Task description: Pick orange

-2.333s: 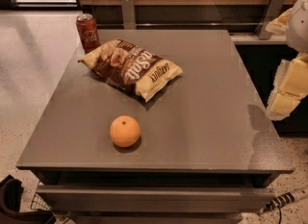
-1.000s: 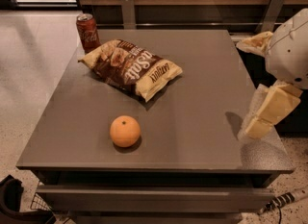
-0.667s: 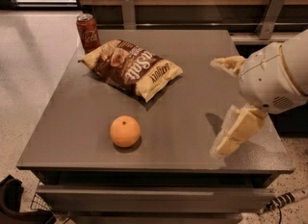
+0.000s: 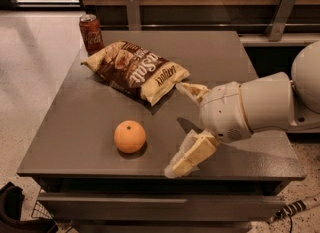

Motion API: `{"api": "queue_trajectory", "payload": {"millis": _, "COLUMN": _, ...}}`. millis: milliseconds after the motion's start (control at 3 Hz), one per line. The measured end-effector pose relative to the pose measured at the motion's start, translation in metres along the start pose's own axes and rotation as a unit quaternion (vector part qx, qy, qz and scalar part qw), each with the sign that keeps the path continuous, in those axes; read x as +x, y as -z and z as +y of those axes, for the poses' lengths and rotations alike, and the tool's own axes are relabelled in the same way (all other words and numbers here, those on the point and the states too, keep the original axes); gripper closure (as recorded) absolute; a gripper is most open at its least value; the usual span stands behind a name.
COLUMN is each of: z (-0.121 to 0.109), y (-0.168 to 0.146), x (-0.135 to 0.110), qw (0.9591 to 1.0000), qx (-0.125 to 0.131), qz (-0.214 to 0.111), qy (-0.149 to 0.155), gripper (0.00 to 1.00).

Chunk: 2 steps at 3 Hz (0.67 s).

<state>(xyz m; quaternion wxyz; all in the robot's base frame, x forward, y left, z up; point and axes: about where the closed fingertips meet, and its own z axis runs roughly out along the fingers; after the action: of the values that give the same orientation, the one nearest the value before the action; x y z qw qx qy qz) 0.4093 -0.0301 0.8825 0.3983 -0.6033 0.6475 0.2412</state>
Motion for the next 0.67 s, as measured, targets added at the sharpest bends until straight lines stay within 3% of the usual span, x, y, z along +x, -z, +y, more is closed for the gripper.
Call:
{"api": "queue_trajectory", "payload": {"millis": 333, "z": 0.0089, "y": -0.0204, "x": -0.028, "qw": 0.9988, "qx": -0.014, "qz": -0.043, "qy": -0.016, "gripper": 0.0}}
{"api": "queue_trajectory", "payload": {"millis": 667, "z": 0.0089, "y": -0.0204, "x": -0.0281, "qw": 0.9988, "qx": -0.014, "qz": -0.043, "qy": -0.016, "gripper": 0.0}}
